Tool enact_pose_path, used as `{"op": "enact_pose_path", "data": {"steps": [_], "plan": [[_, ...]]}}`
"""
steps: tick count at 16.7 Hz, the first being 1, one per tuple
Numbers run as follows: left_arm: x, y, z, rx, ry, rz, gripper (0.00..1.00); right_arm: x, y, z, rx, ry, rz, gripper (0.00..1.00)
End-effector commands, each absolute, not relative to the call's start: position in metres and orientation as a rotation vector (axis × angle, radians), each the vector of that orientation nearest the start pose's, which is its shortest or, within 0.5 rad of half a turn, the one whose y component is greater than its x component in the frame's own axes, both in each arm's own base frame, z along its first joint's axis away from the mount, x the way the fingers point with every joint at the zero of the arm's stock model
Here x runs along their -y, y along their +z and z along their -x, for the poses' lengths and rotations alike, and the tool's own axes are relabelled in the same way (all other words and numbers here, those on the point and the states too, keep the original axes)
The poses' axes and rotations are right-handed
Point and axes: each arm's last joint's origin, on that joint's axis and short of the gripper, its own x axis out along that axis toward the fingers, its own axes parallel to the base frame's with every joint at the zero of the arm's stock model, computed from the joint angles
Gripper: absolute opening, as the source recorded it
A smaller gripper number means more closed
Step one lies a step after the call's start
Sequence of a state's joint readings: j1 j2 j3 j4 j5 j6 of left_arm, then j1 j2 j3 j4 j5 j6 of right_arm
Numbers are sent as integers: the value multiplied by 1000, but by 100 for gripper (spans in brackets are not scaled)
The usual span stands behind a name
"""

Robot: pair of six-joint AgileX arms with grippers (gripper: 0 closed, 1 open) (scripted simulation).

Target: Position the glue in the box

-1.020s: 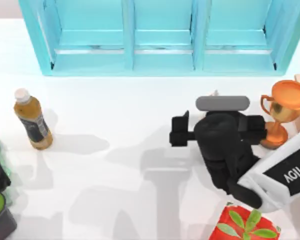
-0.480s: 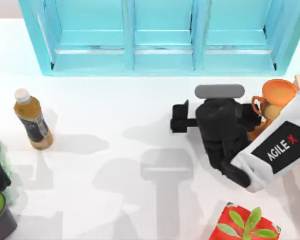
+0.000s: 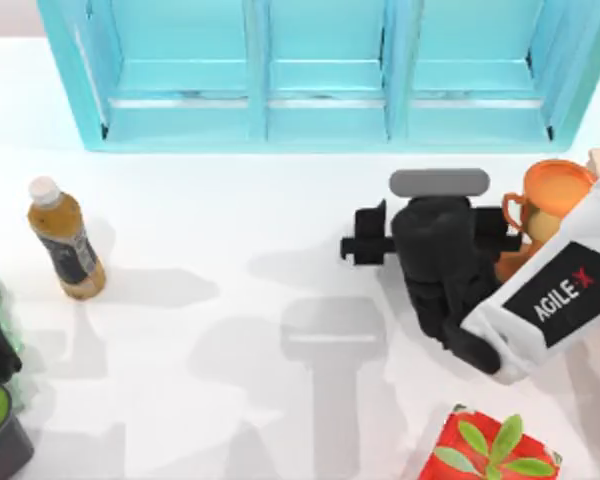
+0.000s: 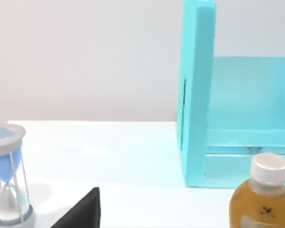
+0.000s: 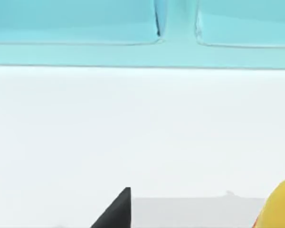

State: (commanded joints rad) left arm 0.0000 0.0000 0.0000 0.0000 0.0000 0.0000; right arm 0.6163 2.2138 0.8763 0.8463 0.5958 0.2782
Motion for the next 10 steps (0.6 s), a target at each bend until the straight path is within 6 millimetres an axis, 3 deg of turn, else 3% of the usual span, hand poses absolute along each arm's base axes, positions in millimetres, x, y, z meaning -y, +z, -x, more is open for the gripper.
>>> {"op": "enact_pose_path", "data": {"steps": [8, 10], "plan": [[1, 160, -106, 0, 0, 0, 100, -208, 42, -320, -398, -14, 14, 2], [1, 160, -106, 0, 0, 0, 100, -208, 42, -320, -398, -14, 14, 0]]}}
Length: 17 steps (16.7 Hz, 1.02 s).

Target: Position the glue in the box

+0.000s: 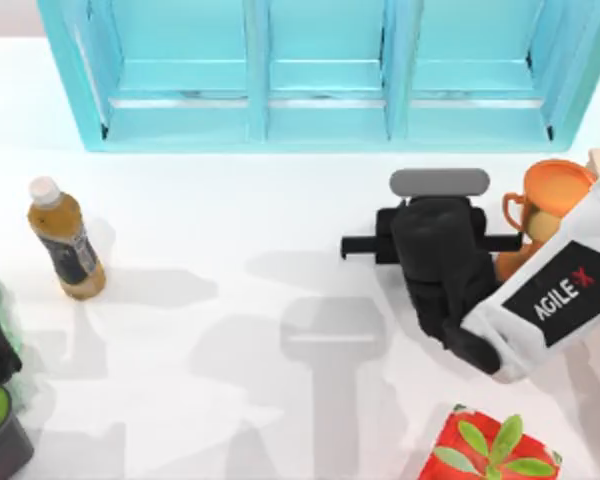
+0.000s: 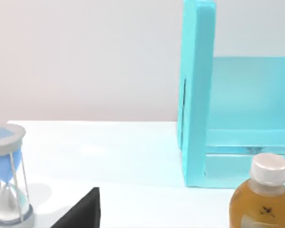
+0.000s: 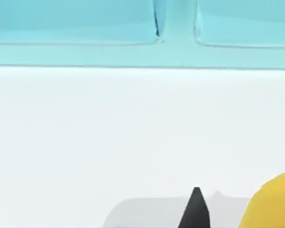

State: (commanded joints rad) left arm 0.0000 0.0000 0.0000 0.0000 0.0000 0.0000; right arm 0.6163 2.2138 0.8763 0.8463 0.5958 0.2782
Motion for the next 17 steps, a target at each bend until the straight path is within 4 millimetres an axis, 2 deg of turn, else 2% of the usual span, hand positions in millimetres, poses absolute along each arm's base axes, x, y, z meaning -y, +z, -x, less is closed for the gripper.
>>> {"op": "enact_pose_path", "data": {"steps": [7, 9, 11, 13, 15, 17], "plan": [[1, 160, -106, 0, 0, 0, 100, -209, 42, -319, -398, -12, 14, 0], [1, 160, -106, 0, 0, 0, 100, -214, 48, -320, -381, -9, -9, 0], [1, 160, -106, 0, 0, 0, 100, -227, 71, -324, -327, -4, -81, 0], [1, 160, -106, 0, 0, 0, 100, -235, 106, -327, -261, -11, -163, 0], [1, 160, -106, 0, 0, 0, 100, -229, 135, -329, -229, -40, -199, 0], [1, 160, -106, 0, 0, 0, 100, -217, 148, -330, -251, -72, -166, 0]]}}
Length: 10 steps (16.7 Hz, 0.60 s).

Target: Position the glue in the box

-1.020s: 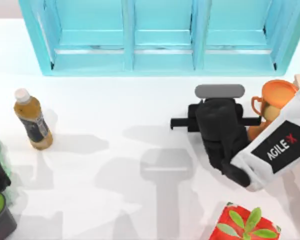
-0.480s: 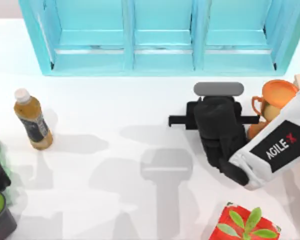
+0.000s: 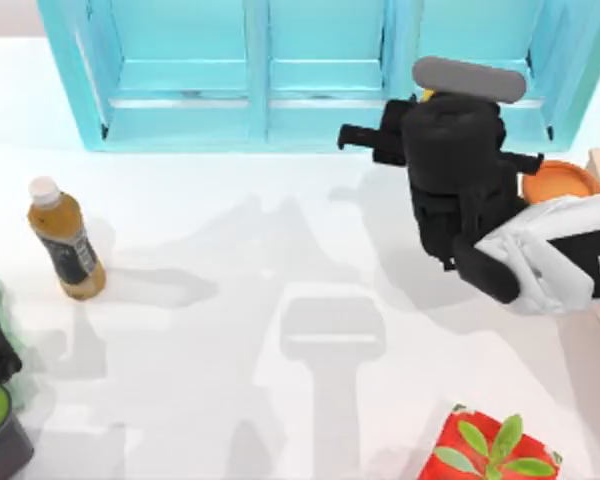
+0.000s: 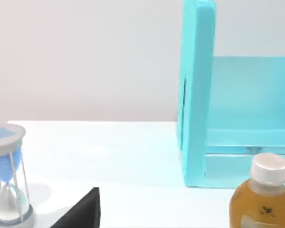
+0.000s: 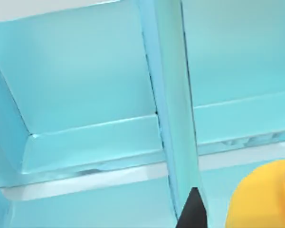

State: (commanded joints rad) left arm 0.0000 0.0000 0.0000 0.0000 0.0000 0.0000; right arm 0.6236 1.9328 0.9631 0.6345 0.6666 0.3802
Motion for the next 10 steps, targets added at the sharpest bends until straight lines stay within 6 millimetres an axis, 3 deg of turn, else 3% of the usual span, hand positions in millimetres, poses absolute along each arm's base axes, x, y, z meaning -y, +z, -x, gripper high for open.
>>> {"op": "enact_pose_path", "data": {"steps": [5, 10], "plan": [[1, 160, -106, 0, 0, 0, 100, -209, 143, -320, -392, -17, 6, 0], [1, 160, -106, 0, 0, 0, 100, -209, 141, -320, -398, -16, 11, 0]]}}
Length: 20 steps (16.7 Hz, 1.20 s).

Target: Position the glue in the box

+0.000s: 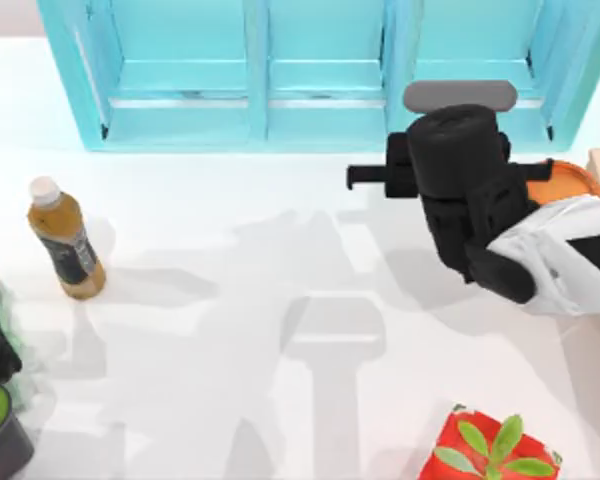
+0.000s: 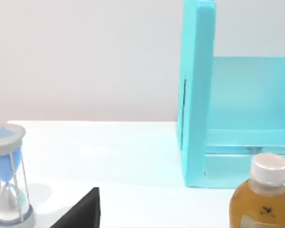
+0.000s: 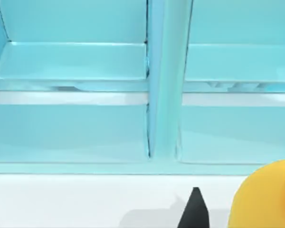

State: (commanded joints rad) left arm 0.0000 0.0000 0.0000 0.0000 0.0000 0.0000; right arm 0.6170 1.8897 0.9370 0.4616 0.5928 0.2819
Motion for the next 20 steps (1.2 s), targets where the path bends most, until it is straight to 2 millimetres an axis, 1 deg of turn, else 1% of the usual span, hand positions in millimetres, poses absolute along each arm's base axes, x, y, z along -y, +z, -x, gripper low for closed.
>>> {"op": "enact_pose_path", "data": {"steps": [2, 3, 4, 6, 7, 9, 12, 14, 16, 18, 20], "plan": [[1, 160, -106, 0, 0, 0, 100, -204, 151, -326, -381, -16, 21, 0], [1, 160, -106, 0, 0, 0, 100, -198, 158, -331, -370, -20, 35, 0], [1, 160, -106, 0, 0, 0, 100, -189, 166, -338, -362, -28, 58, 0], [1, 160, -106, 0, 0, 0, 100, -161, 179, -354, -361, -51, 133, 0], [1, 160, -106, 0, 0, 0, 100, -142, 184, -362, -371, -64, 185, 0], [1, 160, -106, 0, 0, 0, 100, -97, 192, -378, -414, -79, 305, 0], [1, 160, -106, 0, 0, 0, 100, -18, 197, -391, -535, -45, 508, 0], [1, 160, -106, 0, 0, 0, 100, 37, 196, -389, -644, 40, 633, 0], [1, 160, -106, 0, 0, 0, 100, 89, 190, -376, -753, 185, 716, 0], [1, 160, -106, 0, 0, 0, 100, 133, 179, -353, -831, 378, 734, 0], [1, 160, -106, 0, 0, 0, 100, 166, 166, -324, -846, 586, 679, 0]]}}
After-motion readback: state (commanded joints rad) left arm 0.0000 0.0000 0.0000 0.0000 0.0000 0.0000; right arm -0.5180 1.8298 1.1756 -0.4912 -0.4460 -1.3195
